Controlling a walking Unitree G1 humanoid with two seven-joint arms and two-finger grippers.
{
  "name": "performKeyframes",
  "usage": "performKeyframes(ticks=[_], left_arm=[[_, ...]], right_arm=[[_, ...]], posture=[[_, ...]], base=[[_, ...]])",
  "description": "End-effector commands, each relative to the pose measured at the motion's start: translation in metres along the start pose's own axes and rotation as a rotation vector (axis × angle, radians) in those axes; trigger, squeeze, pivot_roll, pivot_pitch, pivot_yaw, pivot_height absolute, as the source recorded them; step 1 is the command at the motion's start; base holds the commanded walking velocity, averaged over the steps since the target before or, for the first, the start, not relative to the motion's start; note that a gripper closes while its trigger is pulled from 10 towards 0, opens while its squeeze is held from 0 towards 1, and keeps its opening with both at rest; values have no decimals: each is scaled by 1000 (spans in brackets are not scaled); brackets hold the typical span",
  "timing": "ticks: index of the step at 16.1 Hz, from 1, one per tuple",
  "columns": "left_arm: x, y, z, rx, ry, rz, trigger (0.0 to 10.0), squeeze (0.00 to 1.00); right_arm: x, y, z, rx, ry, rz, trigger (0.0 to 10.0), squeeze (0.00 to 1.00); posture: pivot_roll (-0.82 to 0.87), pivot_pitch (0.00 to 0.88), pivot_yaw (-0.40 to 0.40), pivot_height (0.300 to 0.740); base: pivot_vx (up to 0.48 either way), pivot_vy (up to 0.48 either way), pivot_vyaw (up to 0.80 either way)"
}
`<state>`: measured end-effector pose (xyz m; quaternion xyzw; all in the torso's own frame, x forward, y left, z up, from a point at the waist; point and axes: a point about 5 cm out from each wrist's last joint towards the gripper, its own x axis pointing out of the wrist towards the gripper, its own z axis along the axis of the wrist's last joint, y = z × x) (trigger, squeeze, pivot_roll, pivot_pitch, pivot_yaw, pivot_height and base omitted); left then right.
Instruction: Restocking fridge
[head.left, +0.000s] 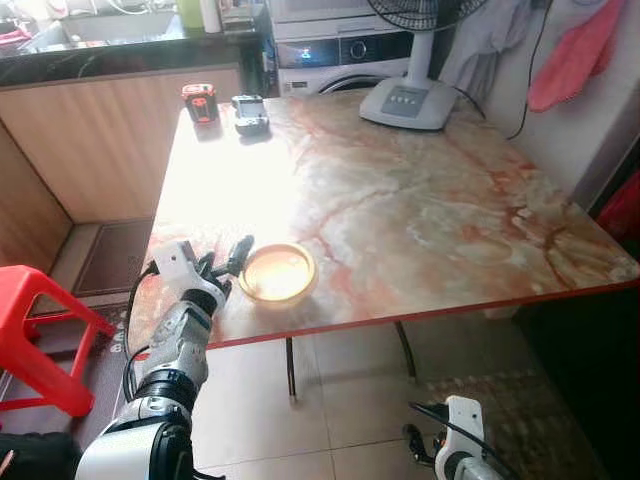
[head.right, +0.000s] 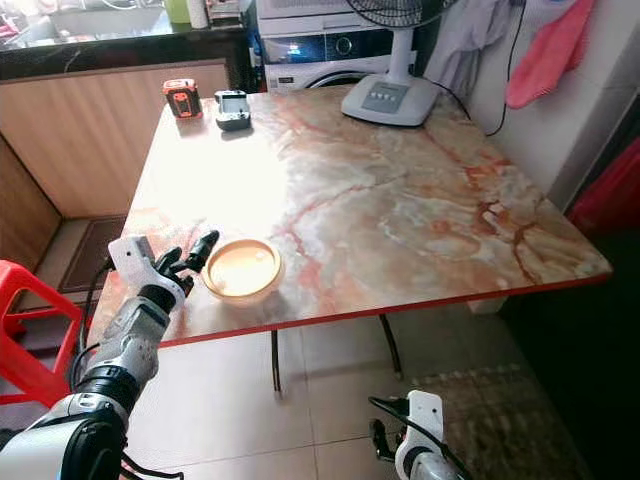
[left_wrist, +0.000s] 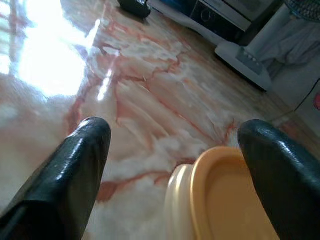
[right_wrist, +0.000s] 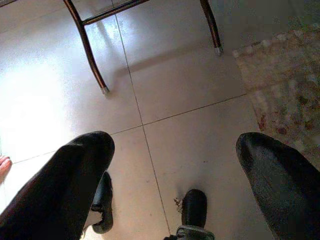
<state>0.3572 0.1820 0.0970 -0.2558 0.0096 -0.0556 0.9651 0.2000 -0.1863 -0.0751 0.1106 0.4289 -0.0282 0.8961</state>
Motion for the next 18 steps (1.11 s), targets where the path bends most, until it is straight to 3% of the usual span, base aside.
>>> performKeyframes(ticks=[1, 2, 3, 11, 18], left_arm=[[2, 0, 4, 6, 6, -2, 10000, 1000], [3, 0, 3, 3, 18, -8, 10000, 122], [4, -1, 0, -1, 38, -19, 10000, 0], [9, -12, -9, -60, 124, -107, 10000, 0], [3, -5, -15, -74, 130, -89, 10000, 0]], right_arm=[[1, 2, 1, -2, -1, 5, 10000, 0], [1, 2, 1, -2, -1, 5, 10000, 0], [1, 2, 1, -3, -1, 5, 10000, 0], [0, 0, 1, -4, -3, -1, 10000, 0], [0, 0, 0, -7, -4, 3, 10000, 0]], posture=[[143, 0, 36, 740], [144, 0, 36, 740], [145, 0, 35, 740], [129, 3, 35, 740], [128, 0, 32, 740]], base=[[0, 0, 0], [0, 0, 0], [0, 0, 0], [0, 0, 0], [0, 0, 0]])
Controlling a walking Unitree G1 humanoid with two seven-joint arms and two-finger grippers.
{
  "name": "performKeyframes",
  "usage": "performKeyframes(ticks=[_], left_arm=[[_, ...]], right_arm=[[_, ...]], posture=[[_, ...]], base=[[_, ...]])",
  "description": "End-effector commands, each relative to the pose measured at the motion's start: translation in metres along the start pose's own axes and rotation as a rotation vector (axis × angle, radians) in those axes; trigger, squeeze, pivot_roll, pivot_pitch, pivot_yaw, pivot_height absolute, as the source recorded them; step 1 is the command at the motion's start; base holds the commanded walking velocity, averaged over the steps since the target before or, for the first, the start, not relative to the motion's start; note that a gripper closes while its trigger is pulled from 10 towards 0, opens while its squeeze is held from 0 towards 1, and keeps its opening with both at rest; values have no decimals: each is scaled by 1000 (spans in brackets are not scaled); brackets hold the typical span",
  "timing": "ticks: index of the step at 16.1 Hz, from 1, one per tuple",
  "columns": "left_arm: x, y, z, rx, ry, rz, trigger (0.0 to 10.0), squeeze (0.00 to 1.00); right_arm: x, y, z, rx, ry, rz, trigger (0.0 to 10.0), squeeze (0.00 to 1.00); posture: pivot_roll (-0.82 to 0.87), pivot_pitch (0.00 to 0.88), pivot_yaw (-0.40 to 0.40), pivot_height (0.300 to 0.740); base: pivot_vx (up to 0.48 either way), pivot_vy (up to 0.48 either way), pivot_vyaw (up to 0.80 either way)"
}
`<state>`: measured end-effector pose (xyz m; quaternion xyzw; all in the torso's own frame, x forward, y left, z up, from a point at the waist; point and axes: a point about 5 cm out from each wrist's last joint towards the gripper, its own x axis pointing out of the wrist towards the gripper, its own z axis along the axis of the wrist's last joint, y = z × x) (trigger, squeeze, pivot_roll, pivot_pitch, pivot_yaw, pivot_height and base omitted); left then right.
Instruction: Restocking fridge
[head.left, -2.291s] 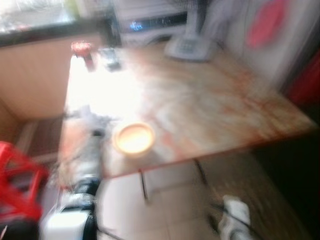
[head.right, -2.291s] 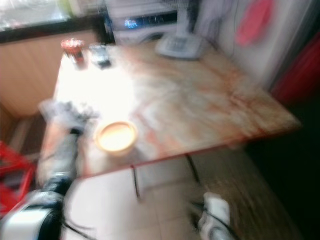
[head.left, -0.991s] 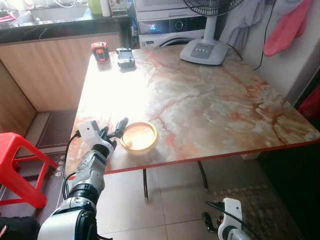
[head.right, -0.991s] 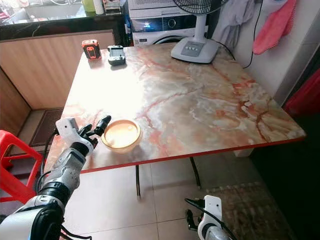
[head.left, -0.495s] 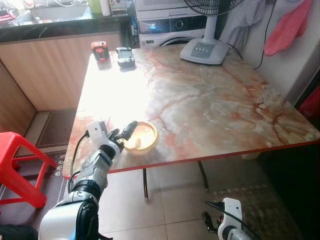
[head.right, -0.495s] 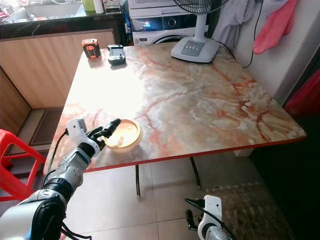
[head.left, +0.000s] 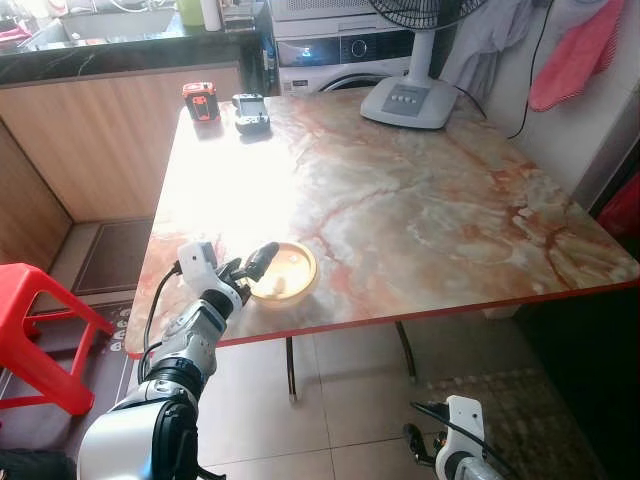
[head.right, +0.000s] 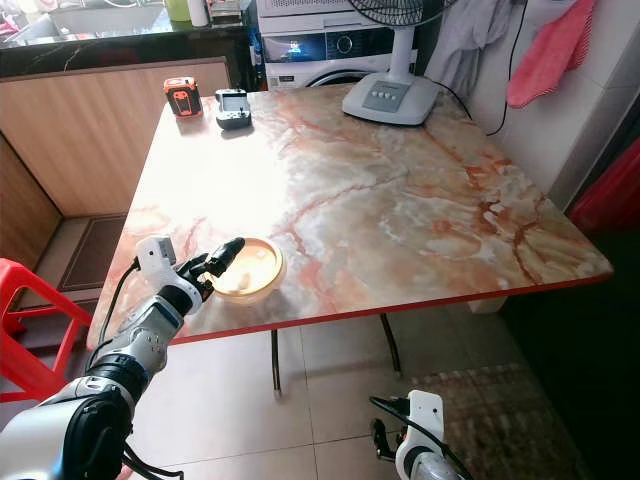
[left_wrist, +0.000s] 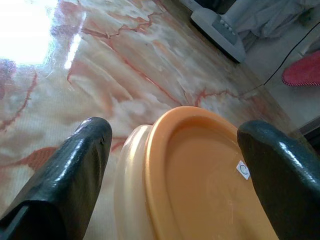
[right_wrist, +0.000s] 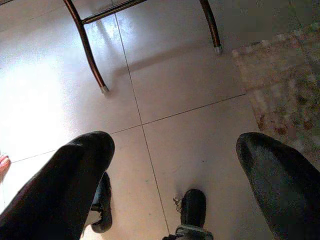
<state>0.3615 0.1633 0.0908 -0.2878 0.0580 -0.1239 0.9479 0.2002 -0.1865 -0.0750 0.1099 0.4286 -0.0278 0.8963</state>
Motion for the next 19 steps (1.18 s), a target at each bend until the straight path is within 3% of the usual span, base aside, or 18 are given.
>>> performKeyframes(ticks=[1, 16, 18, 19], left_arm=[[-4, 8, -1, 0, 9, 21, 10000, 0], [-5, 8, -8, -137, 4, 24, 10000, 0], [-4, 7, -7, -150, 4, 28, 9647, 0], [-3, 7, -7, -162, 6, 31, 4314, 0]], right_arm=[[0, 0, 0, -8, -2, 3, 10000, 0], [0, 0, 2, -23, -1, 7, 10000, 0], [0, 0, 2, -25, -1, 7, 10000, 0], [0, 0, 2, -26, 0, 7, 10000, 0]], posture=[[127, 0, 32, 740], [121, 9, 24, 740], [120, 10, 23, 740], [120, 10, 23, 740]], base=[[0, 0, 0], [0, 0, 0], [0, 0, 0], [0, 0, 0]])
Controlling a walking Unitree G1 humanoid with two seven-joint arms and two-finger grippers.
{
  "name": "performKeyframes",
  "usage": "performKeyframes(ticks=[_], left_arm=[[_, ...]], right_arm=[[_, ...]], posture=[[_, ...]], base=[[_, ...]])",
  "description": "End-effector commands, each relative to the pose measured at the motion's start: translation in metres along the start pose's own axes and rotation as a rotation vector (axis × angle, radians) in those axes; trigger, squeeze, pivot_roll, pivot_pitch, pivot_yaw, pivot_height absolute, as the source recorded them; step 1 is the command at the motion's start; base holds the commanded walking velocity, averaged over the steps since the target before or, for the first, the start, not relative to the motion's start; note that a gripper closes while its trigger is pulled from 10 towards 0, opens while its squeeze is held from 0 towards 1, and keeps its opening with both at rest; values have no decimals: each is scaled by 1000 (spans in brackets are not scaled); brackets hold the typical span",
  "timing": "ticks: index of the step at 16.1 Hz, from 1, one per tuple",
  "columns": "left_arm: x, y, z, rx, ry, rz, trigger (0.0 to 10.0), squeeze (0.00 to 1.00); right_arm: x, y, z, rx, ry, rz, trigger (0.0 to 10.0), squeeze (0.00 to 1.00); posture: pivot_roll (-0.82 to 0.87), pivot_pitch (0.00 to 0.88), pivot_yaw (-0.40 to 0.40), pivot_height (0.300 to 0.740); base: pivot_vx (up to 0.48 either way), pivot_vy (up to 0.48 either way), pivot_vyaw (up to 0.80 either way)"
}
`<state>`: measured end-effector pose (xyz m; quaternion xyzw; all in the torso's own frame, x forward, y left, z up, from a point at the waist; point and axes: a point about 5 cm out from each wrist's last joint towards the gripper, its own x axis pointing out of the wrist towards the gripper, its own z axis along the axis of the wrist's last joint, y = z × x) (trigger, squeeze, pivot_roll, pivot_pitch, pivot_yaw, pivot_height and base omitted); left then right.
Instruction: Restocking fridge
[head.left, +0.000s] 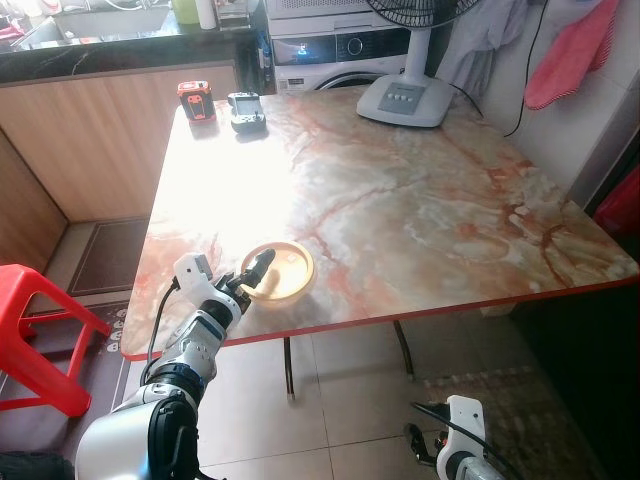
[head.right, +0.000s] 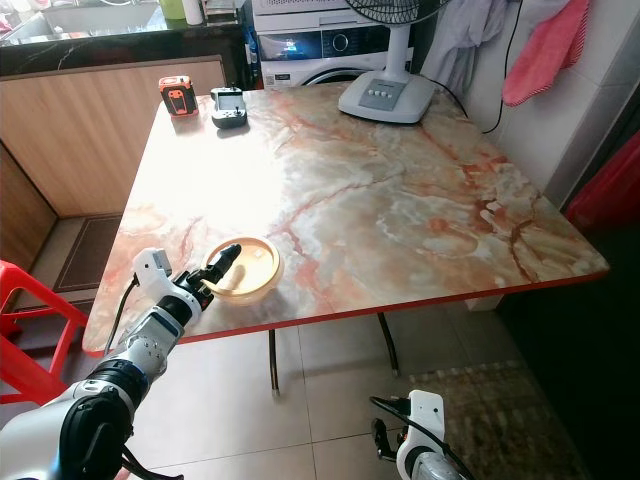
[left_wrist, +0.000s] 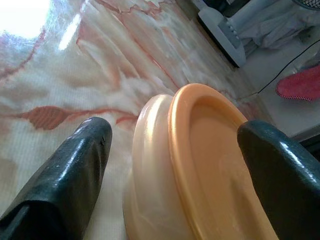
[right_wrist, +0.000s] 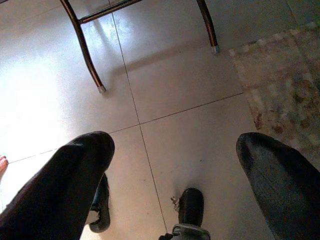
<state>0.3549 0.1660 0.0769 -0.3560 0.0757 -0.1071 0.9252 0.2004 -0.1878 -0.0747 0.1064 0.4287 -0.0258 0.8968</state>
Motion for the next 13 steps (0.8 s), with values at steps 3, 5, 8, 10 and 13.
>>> performKeyframes(ticks=[3, 5, 8, 10, 13], left_arm=[[3, -3, 4, -11, -2, -2, 0, 0], [3, -3, 4, -12, -2, -1, 0, 0], [3, -2, 6, -13, -6, 3, 0, 0], [2, 0, 5, -17, -11, 11, 0, 0], [-1, 4, 4, -14, -13, 18, 0, 0]], right_arm=[[0, 1, 2, -22, 2, 7, 10000, 0], [0, 1, 2, -25, 4, 7, 10000, 0], [1, 1, 2, -31, 6, 8, 10000, 0], [1, 2, 1, -33, 7, 9, 10000, 0], [1, 2, 1, -38, 10, 10, 10000, 0]], posture=[[119, 12, 22, 740], [120, 13, 21, 740], [120, 13, 21, 740], [119, 14, 23, 740], [119, 14, 23, 740]], base=[[0, 0, 0], [0, 0, 0], [0, 0, 0], [0, 0, 0], [0, 0, 0]])
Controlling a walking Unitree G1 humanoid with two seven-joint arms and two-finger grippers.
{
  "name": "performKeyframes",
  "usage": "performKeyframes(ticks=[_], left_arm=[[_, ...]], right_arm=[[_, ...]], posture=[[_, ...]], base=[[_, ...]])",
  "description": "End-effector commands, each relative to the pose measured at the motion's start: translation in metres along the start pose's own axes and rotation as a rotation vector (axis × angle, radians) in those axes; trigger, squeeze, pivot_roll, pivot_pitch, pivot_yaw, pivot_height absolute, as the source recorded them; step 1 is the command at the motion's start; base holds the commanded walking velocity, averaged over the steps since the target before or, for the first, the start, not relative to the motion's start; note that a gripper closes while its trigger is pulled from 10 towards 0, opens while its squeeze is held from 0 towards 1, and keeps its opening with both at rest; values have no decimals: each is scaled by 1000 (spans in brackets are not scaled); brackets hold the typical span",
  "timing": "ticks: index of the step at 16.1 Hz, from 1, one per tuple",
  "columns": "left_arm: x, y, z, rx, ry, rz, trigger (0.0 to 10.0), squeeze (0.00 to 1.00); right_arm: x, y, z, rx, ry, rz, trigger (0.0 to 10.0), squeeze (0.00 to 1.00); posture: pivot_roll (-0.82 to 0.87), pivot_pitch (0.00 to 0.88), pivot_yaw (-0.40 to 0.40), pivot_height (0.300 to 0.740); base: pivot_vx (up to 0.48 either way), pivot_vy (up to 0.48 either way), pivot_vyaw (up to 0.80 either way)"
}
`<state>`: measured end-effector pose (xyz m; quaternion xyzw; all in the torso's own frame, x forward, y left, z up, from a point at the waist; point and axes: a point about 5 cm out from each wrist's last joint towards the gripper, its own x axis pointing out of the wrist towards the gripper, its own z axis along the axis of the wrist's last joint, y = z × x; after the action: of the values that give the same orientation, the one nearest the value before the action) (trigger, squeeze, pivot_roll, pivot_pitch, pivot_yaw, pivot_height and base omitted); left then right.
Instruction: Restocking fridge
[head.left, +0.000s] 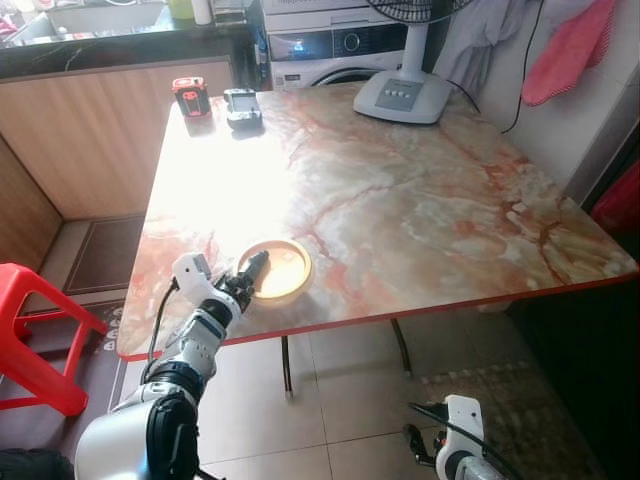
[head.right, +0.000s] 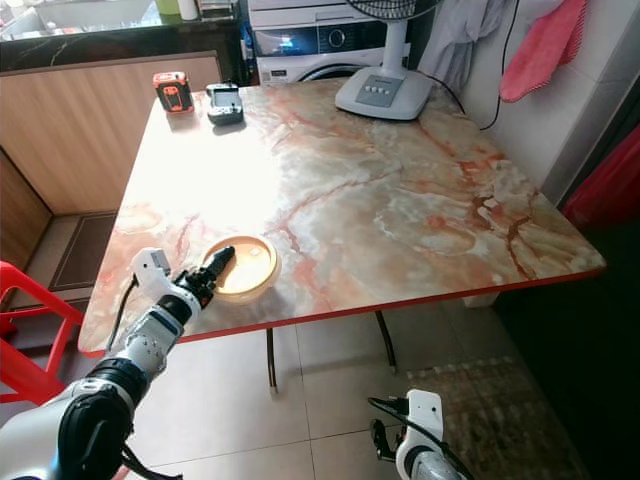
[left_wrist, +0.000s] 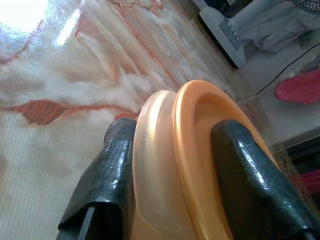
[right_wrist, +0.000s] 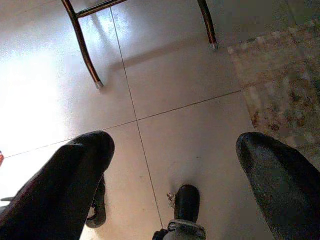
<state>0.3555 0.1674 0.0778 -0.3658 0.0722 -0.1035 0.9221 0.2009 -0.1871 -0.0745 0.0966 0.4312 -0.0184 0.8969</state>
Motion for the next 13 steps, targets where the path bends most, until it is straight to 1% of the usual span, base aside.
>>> performKeyframes(ticks=[1, 6, 9, 13], left_arm=[[-2, 4, 2, 11, -2, 15, 0, 0], [-3, 6, 8, 13, -34, 29, 0, 0], [-2, 6, 19, 13, -81, 11, 0, 0], [2, -2, 32, 52, -122, -50, 0, 0]], right_arm=[[0, 1, 1, -14, 5, 5, 10000, 0], [0, 1, 1, -16, 6, 6, 10000, 0], [0, 0, 1, -18, 4, 7, 10000, 0], [0, 0, 0, -19, 5, 4, 10000, 0]], posture=[[121, 14, 22, 740], [121, 11, 22, 740], [121, 0, 23, 740], [121, 0, 24, 740]], base=[[0, 0, 0], [0, 0, 0], [0, 0, 0], [0, 0, 0]])
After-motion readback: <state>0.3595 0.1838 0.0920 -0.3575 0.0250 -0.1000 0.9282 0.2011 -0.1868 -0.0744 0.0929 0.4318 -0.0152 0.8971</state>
